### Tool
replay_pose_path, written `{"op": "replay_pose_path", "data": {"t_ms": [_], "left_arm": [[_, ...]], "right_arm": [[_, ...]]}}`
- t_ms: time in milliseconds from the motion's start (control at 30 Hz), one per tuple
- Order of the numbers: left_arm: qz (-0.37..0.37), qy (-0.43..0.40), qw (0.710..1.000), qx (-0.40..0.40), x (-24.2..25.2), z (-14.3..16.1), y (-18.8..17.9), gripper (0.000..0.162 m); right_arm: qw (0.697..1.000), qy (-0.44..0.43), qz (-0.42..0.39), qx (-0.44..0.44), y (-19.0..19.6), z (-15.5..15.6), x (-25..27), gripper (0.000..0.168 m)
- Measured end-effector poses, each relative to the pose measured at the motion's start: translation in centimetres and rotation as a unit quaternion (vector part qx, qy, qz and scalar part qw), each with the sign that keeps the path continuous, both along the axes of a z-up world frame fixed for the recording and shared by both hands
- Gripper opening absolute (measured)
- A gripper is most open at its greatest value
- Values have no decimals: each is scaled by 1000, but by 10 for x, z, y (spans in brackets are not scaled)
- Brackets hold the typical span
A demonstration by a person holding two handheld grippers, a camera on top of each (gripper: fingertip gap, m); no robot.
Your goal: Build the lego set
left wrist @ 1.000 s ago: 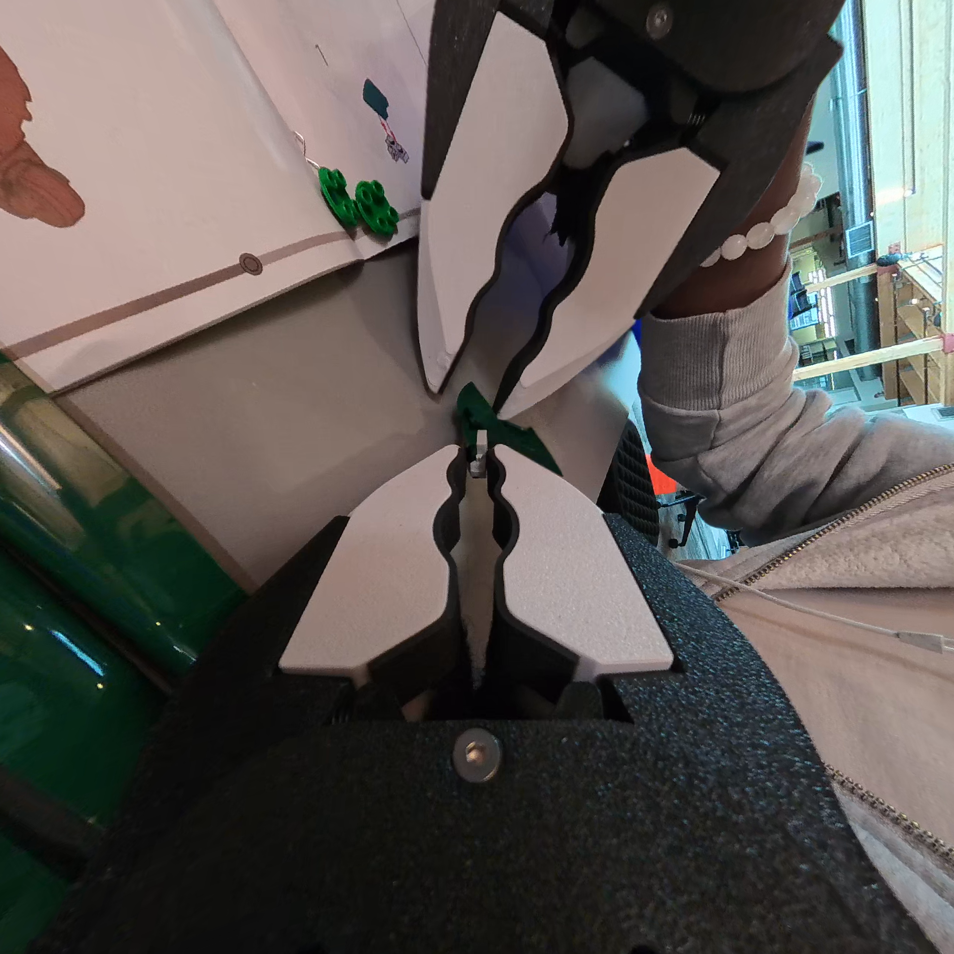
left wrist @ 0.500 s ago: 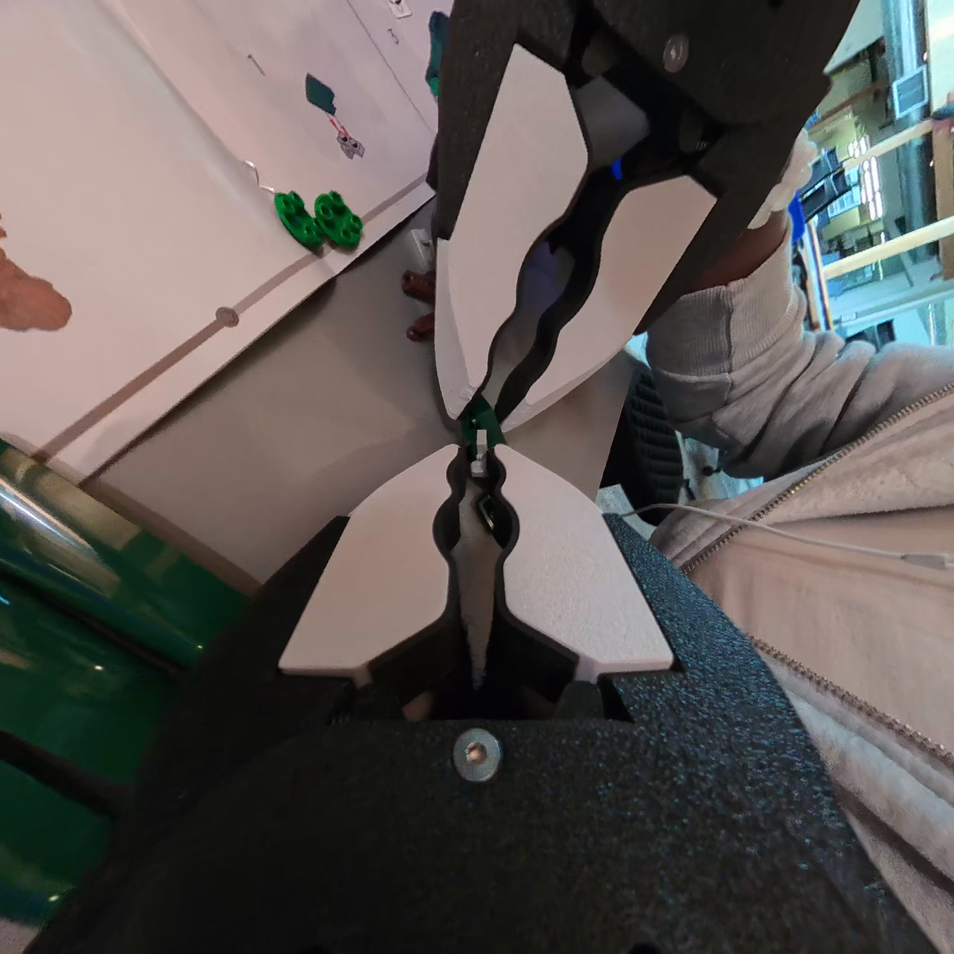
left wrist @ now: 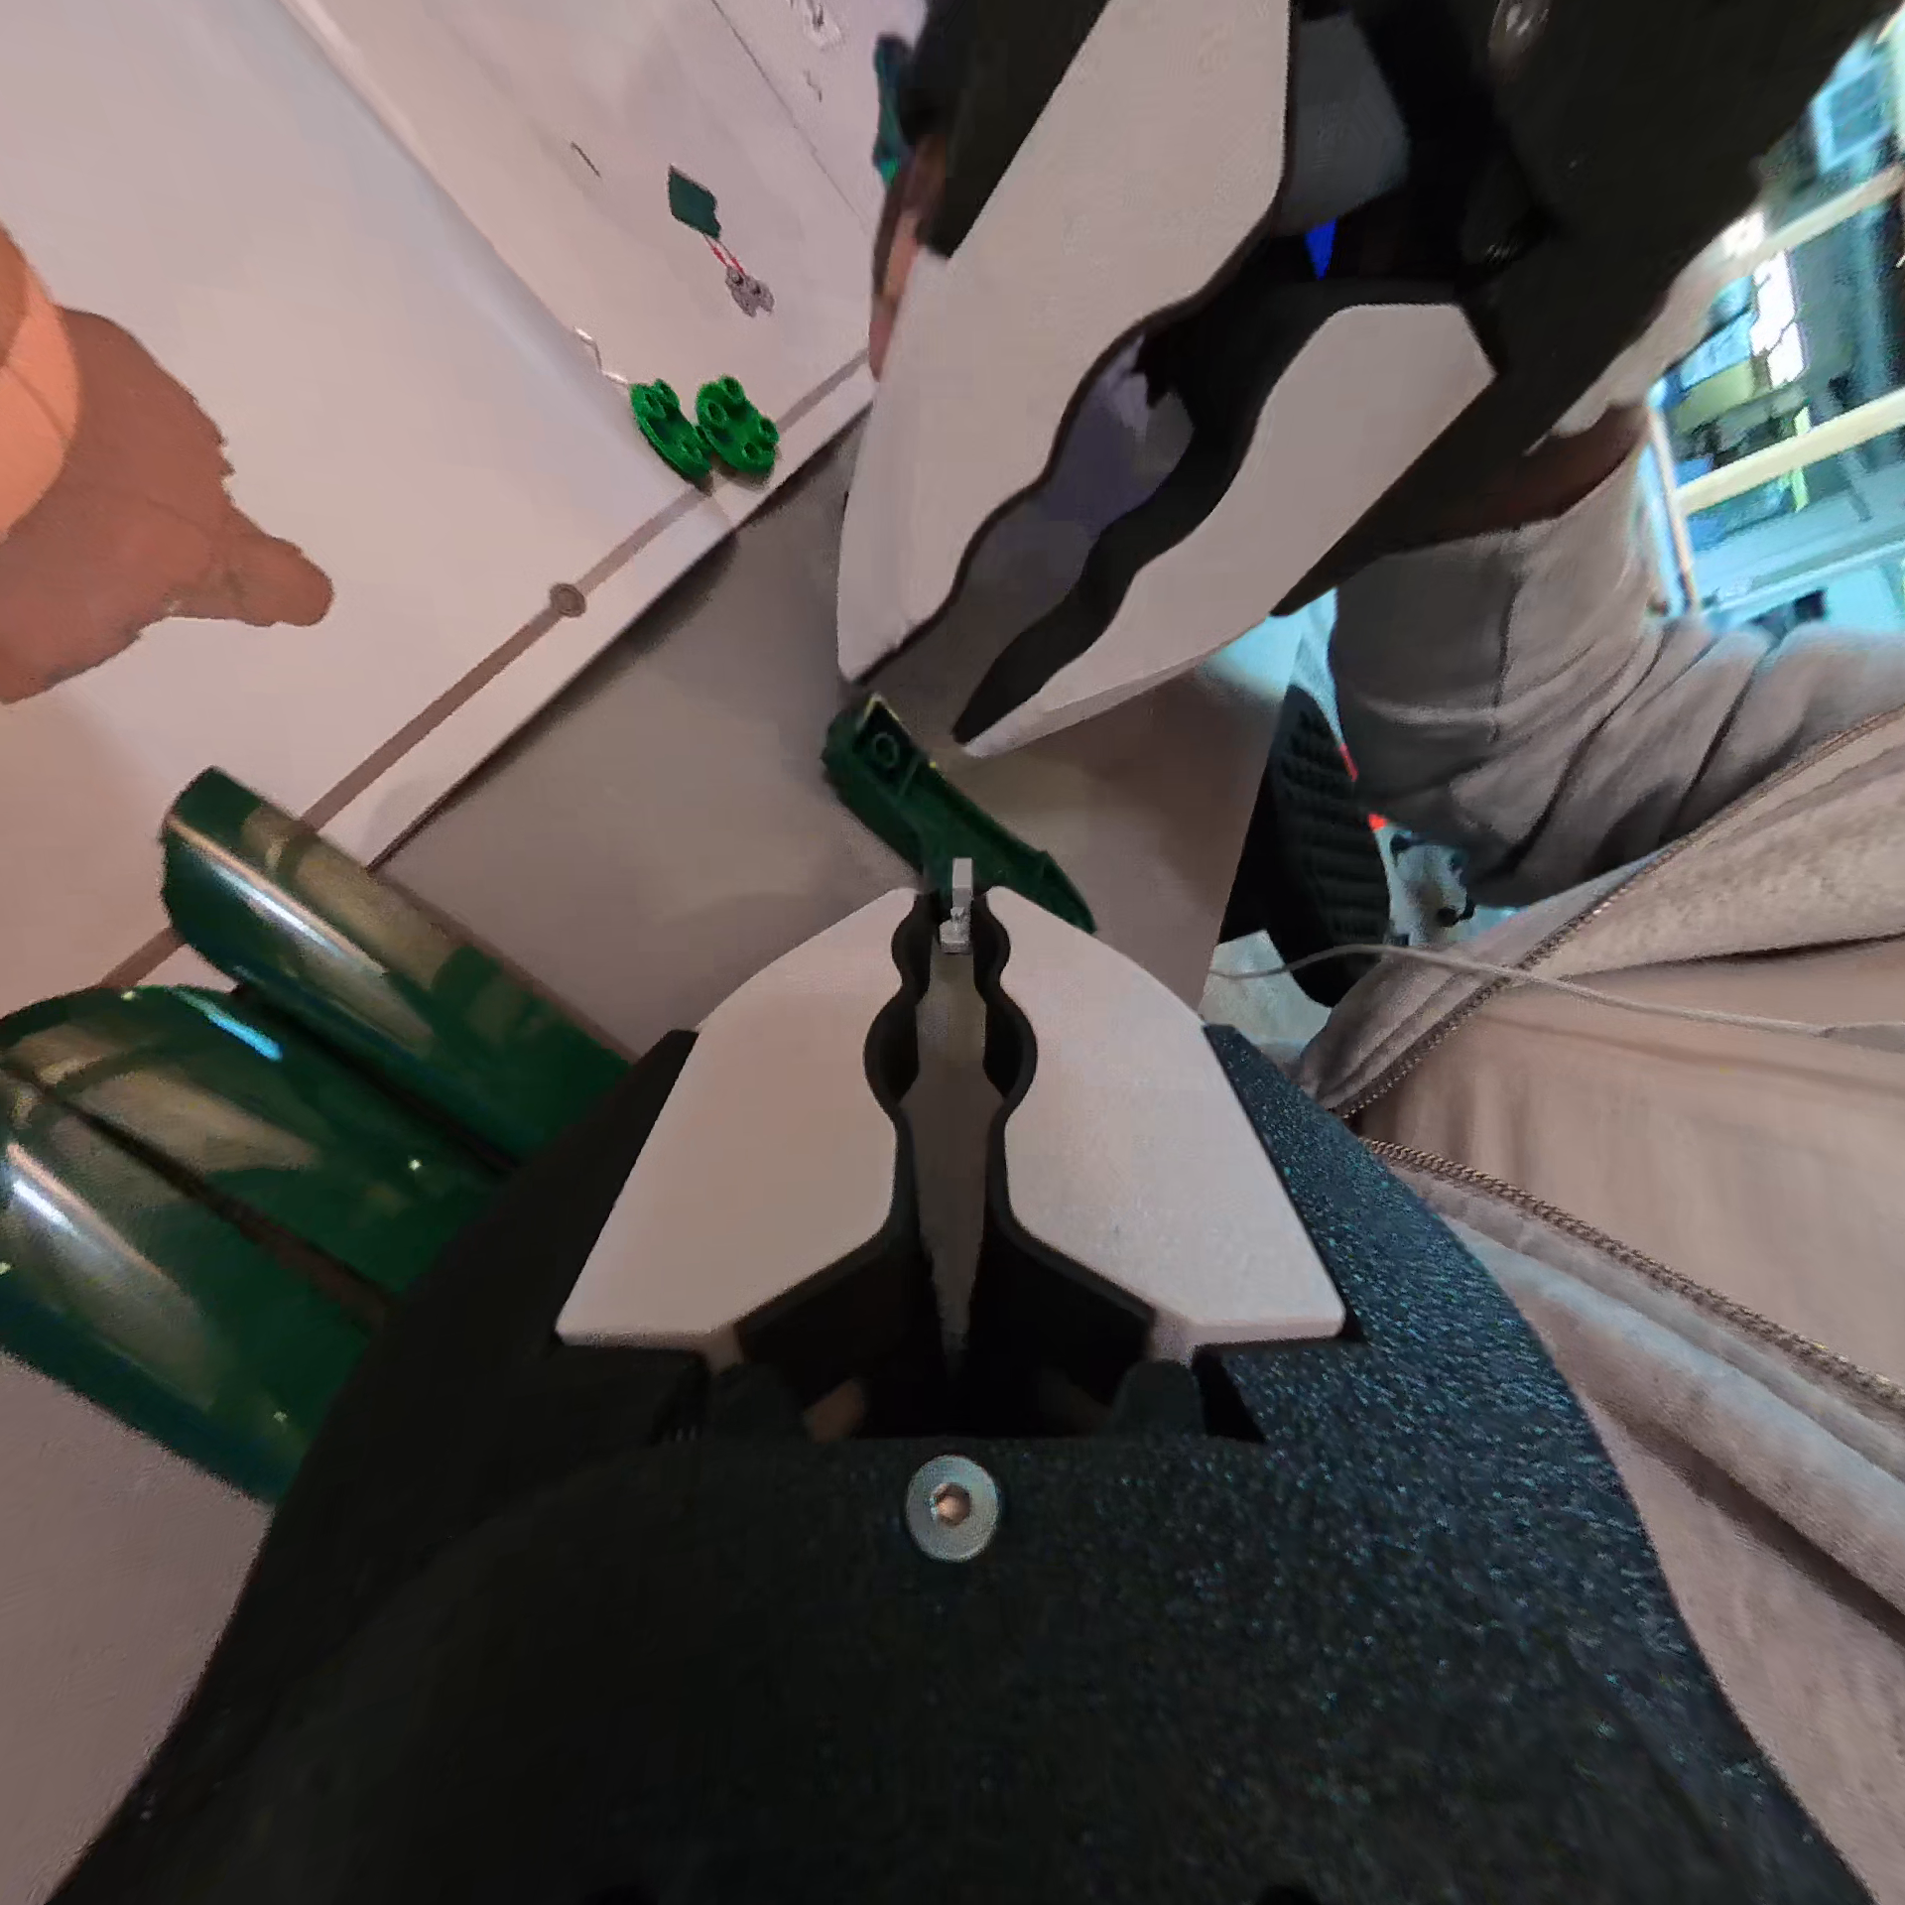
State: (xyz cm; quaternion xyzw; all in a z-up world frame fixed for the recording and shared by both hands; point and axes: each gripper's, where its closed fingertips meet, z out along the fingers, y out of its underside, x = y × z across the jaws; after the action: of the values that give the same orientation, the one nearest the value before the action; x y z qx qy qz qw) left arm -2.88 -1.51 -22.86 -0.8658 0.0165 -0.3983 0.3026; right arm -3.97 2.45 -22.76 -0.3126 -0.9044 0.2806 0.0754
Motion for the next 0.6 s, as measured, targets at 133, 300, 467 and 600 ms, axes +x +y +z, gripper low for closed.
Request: {"op": "replay_pose_path", "data": {"t_ms": [133, 300, 467, 600], "left_arm": [[21, -52, 995, 83, -7, 26, 2, 6], [14, -111, 970, 218, -8, 77, 2, 6], [0, -87, 966, 245, -6, 83, 3, 6], [-15, -83, 965, 247, 1, 81, 3, 6]], "right_arm": [[958, 91, -148, -230, -8, 40, -6, 19], [870, 88, -217, -434, -28, 62, 0, 15], [839, 95, -219, -489, -37, 72, 0, 13], [828, 108, -218, -505, -36, 78, -1, 3]]}}
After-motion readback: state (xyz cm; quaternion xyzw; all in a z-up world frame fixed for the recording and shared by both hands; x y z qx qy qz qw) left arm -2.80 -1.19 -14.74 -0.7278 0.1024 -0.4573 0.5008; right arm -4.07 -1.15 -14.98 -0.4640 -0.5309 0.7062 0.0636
